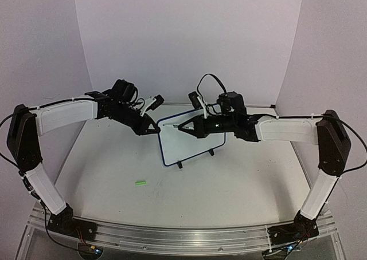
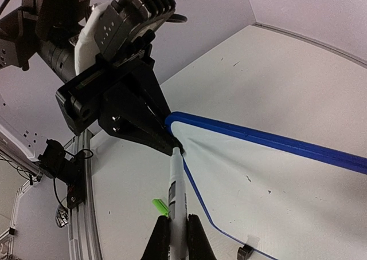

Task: Write a sentence on the whiteboard
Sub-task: Write on the whiteboard with the whiteboard marker without the cap.

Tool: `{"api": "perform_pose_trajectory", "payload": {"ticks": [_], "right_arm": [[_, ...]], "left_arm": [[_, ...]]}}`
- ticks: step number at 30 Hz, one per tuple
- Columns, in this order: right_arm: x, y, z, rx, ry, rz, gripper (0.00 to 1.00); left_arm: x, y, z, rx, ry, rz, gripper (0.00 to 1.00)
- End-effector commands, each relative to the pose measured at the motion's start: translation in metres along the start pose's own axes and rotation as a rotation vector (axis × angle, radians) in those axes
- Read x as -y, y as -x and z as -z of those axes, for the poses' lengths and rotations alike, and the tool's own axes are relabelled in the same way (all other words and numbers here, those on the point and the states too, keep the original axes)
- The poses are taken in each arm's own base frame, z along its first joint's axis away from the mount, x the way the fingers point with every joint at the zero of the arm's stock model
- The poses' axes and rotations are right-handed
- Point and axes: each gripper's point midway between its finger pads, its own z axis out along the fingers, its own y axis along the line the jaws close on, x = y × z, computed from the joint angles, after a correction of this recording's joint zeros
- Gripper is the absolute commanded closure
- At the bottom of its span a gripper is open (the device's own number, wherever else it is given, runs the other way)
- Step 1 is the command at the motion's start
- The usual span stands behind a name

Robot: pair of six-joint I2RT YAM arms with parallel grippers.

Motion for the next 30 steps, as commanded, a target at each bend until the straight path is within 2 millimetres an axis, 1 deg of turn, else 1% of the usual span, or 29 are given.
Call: {"api": "perform_pose_trajectory", "payload": {"ticks": [1, 9, 14, 30], "right_arm": [[-0.004, 0.022, -0.006, 0.059, 0.007, 0.057, 1.0], [0.004, 0.025, -0.01, 0.067, -0.026, 0.059, 1.0], [0.009, 0.022, -0.012, 0.062, -0.04, 0.054, 1.0], [0.026, -0.017, -0.016, -0.008, -0.076, 0.009, 1.0]], "left_arm": [[-0.002, 0.0, -0.003, -0.008, 0.011, -0.023, 1.0], [-0.001, 0.0, -0.002, -0.006, 0.009, -0.026, 1.0], [0.0, 0.0, -0.002, -0.005, 0.005, -0.026, 1.0], [0.0, 0.002, -0.001, -0.003, 0.005, -0.031, 1.0]]}}
